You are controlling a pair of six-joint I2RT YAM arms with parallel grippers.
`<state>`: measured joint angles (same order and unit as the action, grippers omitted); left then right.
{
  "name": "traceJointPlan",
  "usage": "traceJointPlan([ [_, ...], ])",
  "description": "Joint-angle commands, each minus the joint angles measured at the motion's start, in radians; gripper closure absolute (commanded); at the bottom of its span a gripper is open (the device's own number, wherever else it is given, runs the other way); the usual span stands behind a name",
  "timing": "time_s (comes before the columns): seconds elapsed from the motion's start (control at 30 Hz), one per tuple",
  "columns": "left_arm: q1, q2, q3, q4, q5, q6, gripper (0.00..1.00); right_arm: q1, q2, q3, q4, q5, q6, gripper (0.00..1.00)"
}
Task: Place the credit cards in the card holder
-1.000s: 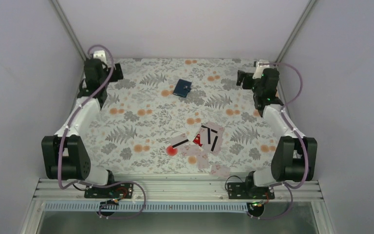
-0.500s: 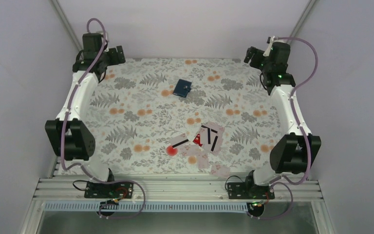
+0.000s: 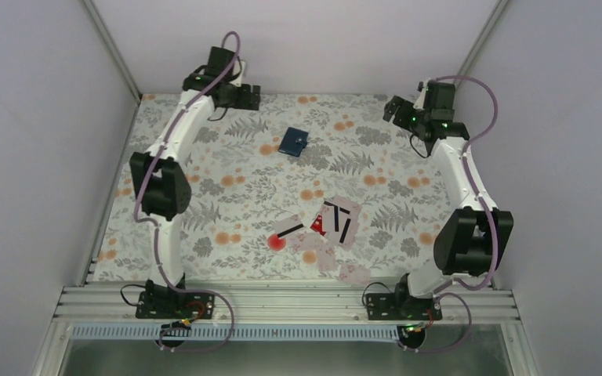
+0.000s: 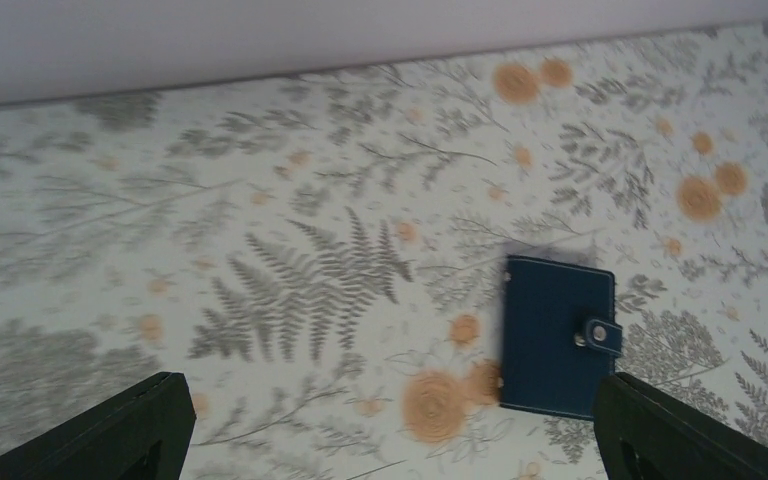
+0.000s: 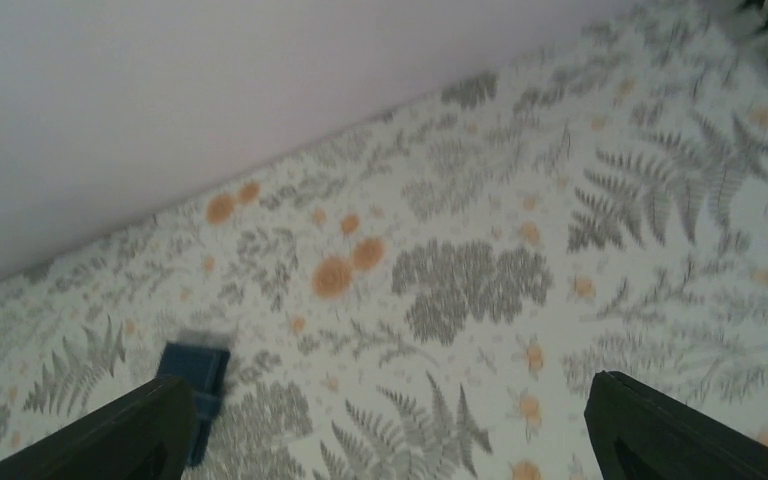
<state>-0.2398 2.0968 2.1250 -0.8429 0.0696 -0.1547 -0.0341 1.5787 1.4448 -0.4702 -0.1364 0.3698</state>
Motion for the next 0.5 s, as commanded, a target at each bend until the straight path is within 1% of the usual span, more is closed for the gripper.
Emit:
traceJointPlan([
  [0.0, -0.065, 0.119, 0.119, -0.102, 0.026, -0.034, 0.0, -0.003, -0.031, -0.057, -0.065, -0.052, 0.032, 0.01],
  [0.2, -0.144, 0.303, 0.326, -0.167, 0.039, -0.064, 0.0, -0.003, -0.066, -0.121, -0.087, -0.033, 0.005, 0.01],
  [0.47, -0.197, 0.458, 0.419, -0.177, 0.087, -0.078, 0.0, -0.004, -0.089, -0.197, -0.107, -0.055, 0.008, 0.01],
])
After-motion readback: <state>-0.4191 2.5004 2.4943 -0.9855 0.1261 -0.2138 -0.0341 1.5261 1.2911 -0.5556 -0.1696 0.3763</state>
